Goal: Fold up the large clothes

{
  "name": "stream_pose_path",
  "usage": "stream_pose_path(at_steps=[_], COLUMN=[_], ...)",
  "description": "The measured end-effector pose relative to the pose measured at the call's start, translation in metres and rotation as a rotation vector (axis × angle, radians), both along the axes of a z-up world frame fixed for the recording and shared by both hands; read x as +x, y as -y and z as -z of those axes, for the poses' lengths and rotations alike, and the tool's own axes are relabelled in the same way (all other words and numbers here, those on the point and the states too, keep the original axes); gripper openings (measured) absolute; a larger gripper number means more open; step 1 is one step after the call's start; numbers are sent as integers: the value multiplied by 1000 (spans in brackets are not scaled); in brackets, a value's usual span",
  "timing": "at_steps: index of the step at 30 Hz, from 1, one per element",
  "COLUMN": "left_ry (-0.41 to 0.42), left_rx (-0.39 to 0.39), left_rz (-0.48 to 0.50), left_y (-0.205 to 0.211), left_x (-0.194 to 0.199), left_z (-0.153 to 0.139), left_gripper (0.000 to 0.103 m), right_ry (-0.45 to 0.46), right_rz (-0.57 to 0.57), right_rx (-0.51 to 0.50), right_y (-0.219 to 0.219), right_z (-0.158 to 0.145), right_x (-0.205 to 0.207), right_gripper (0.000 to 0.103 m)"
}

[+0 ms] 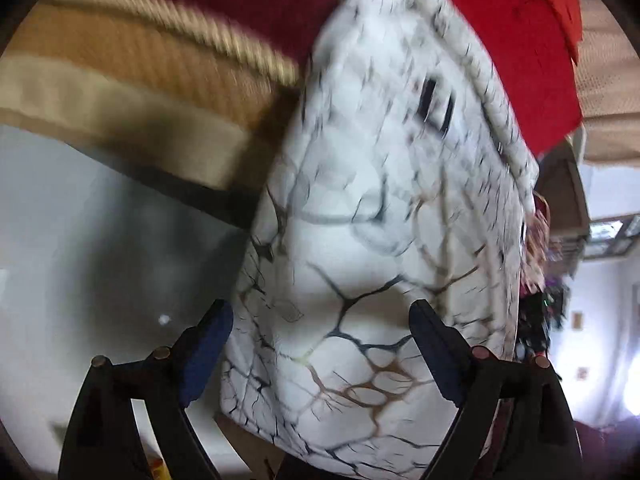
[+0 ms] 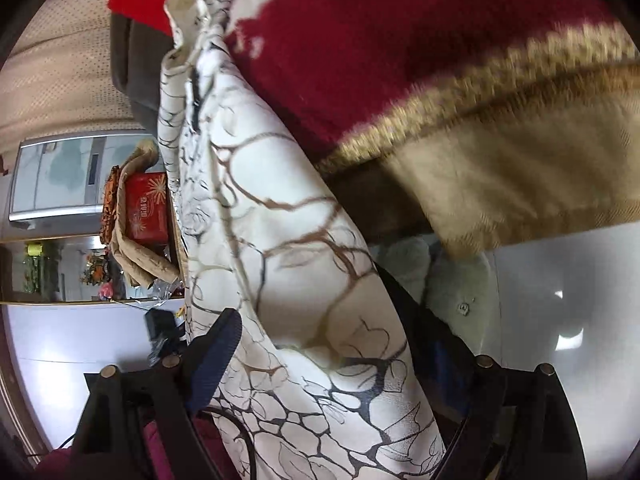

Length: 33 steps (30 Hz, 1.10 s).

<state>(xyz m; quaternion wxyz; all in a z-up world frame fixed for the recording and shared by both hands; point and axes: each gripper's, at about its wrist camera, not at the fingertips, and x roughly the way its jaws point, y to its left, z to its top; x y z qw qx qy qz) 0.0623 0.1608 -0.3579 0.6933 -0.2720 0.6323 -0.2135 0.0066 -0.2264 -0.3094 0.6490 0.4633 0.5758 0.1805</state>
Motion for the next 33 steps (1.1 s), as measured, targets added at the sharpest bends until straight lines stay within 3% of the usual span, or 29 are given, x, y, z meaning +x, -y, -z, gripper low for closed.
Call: stream_pose_path(at_steps=[4, 6, 7, 8, 10, 11, 12, 16, 19, 21, 22, 23, 25, 29, 33], left_ry=[2, 27, 45, 64, 86, 109, 137, 192, 152, 148, 162, 179, 215, 299, 231], left_rx=[-151, -183, -175, -180, -196, -184, -173, -176, -166, -162, -172, -181, -188, -197, -160], left_rz=[-23, -47, -47, -32, -13, -1, 19, 63, 60, 43, 42, 45, 53, 68, 74], left_y=[-7, -13, -14, -15, -20, -19, -15, -5, 1, -3, -5, -2, 8, 12, 13], left_x=[2, -2, -4, -6, -10, -10, -11, -14, -6, -8, -11, -10, -7, -3, 5], left_z=[21, 21, 18, 14, 3, -3, -11, -33, -26, -20, -21, -25, -35, -62, -52], left_gripper=[89, 88, 72, 46, 27, 19, 15, 15, 45, 44, 33, 15, 9, 9, 15], right_ry=[4, 23, 47, 68, 118, 146, 162, 267, 258, 252, 254, 261, 289, 339, 237], right_rz=[-20, -29, -41, -53, -91, -106, -116, -160, -203, -203, -196, -190, -187, -167, -225], right_rx=[30, 38, 24, -2, -47, -74, -86, -113, -115, -104, -90, -81, -72, -10, -86], right_y=[-8, -14, -19, -24, -33, -38, -40, -52, -60, -65, -64, -65, -71, -68, -78], right_z=[3, -1, -6, -12, -26, -35, -41, -76, -82, -81, -81, -83, -93, -106, -87], right_x=[-1, -1, -1, 1, 3, 4, 5, 9, 14, 15, 15, 14, 17, 25, 36], right_gripper=[89, 89, 87, 84, 61, 53, 39, 36, 36, 36, 36, 36, 32, 31, 31])
